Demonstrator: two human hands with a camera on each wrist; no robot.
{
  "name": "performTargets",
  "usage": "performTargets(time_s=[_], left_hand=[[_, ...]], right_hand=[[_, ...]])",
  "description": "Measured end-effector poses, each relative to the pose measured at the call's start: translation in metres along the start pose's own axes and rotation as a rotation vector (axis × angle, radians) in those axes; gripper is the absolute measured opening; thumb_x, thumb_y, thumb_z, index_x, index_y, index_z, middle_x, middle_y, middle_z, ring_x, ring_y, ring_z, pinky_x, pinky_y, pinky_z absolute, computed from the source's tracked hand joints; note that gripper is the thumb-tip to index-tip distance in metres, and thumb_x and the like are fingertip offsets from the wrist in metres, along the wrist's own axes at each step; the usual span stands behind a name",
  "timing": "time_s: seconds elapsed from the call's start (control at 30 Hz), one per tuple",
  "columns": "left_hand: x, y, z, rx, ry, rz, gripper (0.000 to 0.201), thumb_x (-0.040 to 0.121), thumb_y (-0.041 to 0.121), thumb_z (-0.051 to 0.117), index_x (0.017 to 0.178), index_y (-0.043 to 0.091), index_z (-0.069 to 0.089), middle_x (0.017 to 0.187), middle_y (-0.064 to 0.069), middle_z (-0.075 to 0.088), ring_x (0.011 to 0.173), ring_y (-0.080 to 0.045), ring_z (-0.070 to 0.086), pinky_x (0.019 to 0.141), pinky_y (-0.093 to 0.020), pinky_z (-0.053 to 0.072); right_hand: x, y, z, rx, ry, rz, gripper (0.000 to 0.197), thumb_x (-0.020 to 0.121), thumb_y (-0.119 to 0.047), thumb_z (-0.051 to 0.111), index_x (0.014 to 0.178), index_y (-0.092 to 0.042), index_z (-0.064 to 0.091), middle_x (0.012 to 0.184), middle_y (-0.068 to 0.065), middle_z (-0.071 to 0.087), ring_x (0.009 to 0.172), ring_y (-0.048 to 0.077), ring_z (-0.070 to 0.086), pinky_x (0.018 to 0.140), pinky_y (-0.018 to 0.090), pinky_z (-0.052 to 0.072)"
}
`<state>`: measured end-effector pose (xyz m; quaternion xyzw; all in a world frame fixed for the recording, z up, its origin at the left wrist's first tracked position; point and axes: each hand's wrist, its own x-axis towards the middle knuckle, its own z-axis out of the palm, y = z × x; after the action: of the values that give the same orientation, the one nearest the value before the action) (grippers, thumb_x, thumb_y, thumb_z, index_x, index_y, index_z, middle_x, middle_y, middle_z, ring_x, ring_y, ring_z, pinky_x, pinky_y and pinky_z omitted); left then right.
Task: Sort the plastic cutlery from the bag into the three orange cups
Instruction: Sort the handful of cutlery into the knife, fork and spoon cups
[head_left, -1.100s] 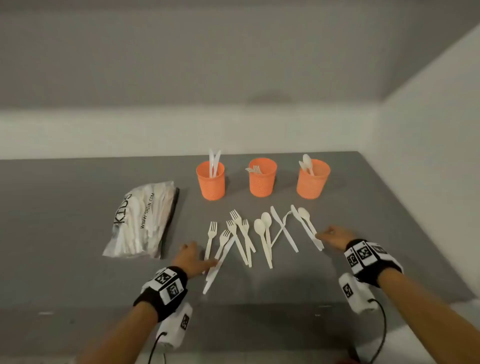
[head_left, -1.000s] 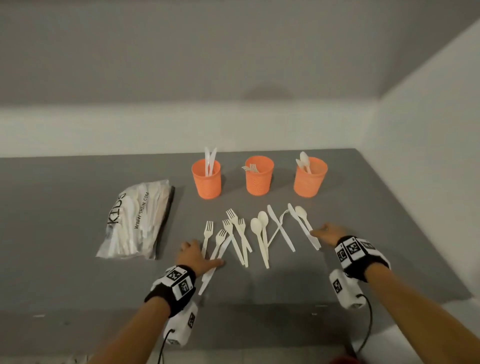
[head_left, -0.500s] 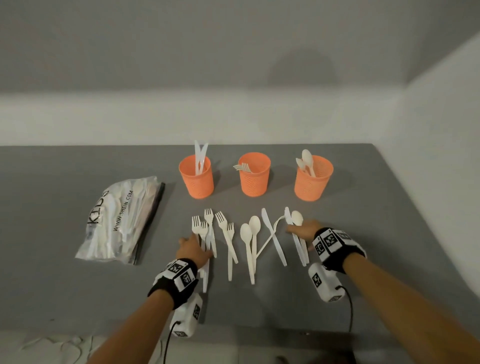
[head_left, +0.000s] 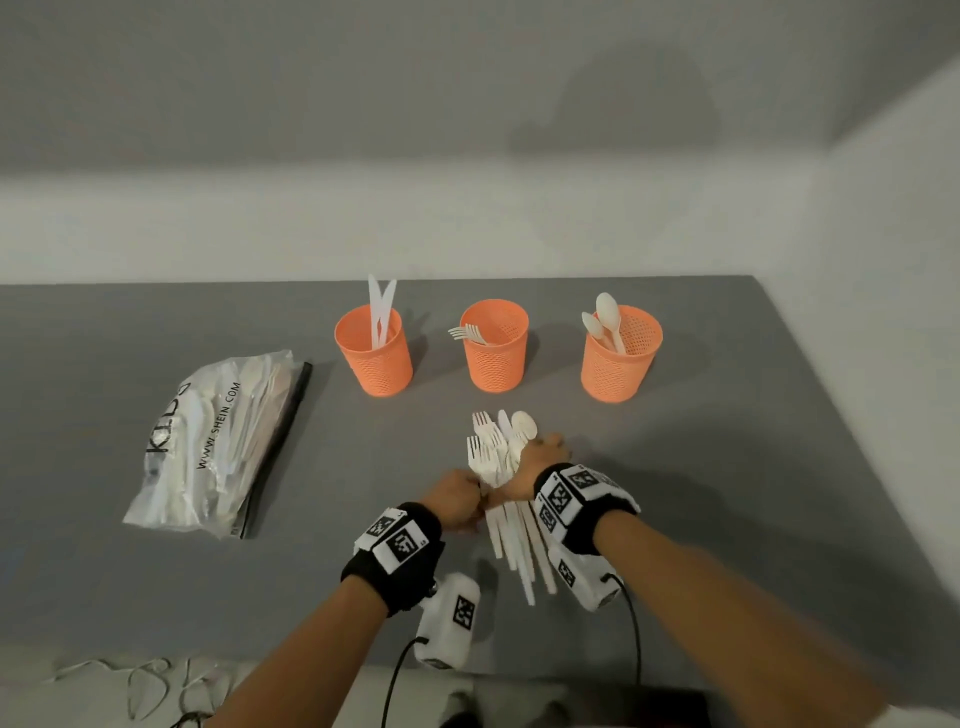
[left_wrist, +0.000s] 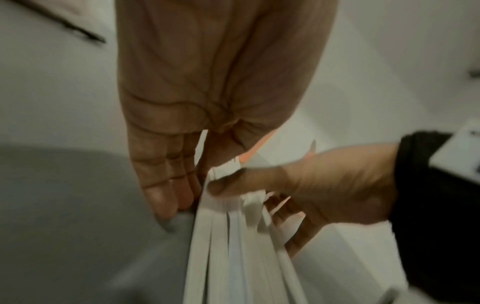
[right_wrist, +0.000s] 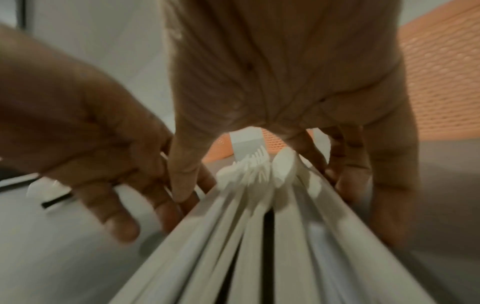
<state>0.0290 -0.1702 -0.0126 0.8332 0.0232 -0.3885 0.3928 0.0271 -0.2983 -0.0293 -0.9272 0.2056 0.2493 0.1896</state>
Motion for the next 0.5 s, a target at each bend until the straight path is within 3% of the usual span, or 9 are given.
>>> performTargets(time_s=[0.1,0.23,0.37,0.5], left_hand=[[0.002,0.000,-0.008,-0.238,-0.031,-0.096,0.023,0.093,0.010,0.042,0.076,0.007,0.057,0.072,-0.007,0.058,0.061,-0.016,0.053,0.061,-0.027,0.049],[0.006,0.001,-0.013,-0.302,-0.085,-0.129,0.027,0.092,0.012,0.039,0.072,0.009,0.057,0.068,-0.004,0.056,0.059,-0.015,0.047,0.060,-0.026,0.043],[0.011,-0.001,-0.016,-0.301,-0.087,-0.146,0.026,0.090,0.012,0.039,0.068,0.010,0.053,0.064,-0.004,0.050,0.052,-0.014,0.039,0.054,-0.023,0.037],[0.015,-0.005,-0.025,-0.347,-0.060,-0.150,0.021,0.090,0.013,0.044,0.071,0.010,0.054,0.067,-0.005,0.054,0.057,-0.014,0.047,0.057,-0.025,0.043]], right_hand=[[-0.005,-0.005,0.008,-0.094,0.116,-0.045,0.096,0.069,-0.048,0.075,0.135,0.004,0.027,0.135,0.021,0.032,0.123,0.034,0.036,0.105,0.039,0.035],[-0.007,-0.012,0.013,0.006,0.154,-0.030,0.064,0.080,-0.018,0.066,0.130,0.002,0.032,0.134,0.023,0.035,0.121,0.034,0.039,0.098,0.037,0.041],[-0.008,-0.014,0.012,0.028,0.128,0.017,0.067,0.077,-0.018,0.071,0.130,-0.002,0.033,0.135,0.019,0.032,0.125,0.032,0.036,0.098,0.039,0.043],[-0.012,-0.013,0.013,0.043,0.124,0.019,0.064,0.077,-0.020,0.070,0.129,-0.002,0.037,0.135,0.018,0.033,0.126,0.033,0.035,0.100,0.038,0.041]])
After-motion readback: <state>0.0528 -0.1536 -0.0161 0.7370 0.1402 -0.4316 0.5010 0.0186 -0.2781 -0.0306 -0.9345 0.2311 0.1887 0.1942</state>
